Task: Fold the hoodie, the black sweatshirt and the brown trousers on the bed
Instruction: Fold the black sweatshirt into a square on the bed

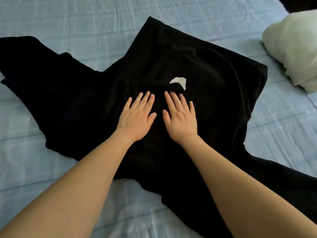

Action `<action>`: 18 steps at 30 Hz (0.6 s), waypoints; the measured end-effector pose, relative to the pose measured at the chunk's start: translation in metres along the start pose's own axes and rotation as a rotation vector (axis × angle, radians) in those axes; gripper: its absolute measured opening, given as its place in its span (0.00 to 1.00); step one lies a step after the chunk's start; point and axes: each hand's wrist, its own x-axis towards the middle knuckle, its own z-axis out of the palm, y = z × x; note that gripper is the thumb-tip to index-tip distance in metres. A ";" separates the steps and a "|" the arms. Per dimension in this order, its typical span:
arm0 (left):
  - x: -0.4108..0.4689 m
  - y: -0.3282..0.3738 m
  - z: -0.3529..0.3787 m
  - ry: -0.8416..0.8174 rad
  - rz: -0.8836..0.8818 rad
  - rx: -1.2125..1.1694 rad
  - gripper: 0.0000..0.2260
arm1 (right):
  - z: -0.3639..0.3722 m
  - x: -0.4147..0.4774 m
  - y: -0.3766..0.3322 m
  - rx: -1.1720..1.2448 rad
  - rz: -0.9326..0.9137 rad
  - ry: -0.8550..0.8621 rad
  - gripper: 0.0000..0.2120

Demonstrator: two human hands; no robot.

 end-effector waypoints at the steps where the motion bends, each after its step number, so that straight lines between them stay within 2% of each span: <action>1: 0.001 0.002 -0.013 -0.056 -0.012 0.017 0.28 | -0.011 -0.001 -0.004 0.004 -0.010 -0.031 0.28; 3: -0.007 0.012 -0.036 -0.116 -0.048 0.031 0.29 | -0.033 -0.018 -0.007 0.058 -0.014 -0.017 0.27; 4: -0.018 0.021 -0.044 -0.095 -0.041 0.022 0.29 | -0.043 -0.036 -0.004 0.114 0.001 0.037 0.27; 6: -0.053 0.054 -0.045 0.040 0.076 -0.050 0.29 | -0.054 -0.090 0.015 0.167 0.061 0.174 0.25; 8: -0.084 0.094 -0.033 0.124 0.246 -0.157 0.27 | -0.056 -0.149 0.055 0.096 0.186 0.274 0.25; 10: -0.096 0.126 -0.013 0.102 0.338 -0.192 0.27 | -0.053 -0.203 0.106 -0.024 0.380 0.245 0.26; 13: -0.096 0.148 0.020 0.051 0.349 -0.076 0.28 | -0.042 -0.252 0.157 -0.073 0.584 0.067 0.29; 18: -0.091 0.150 0.033 0.048 0.351 0.023 0.29 | -0.027 -0.258 0.170 -0.012 0.590 0.084 0.27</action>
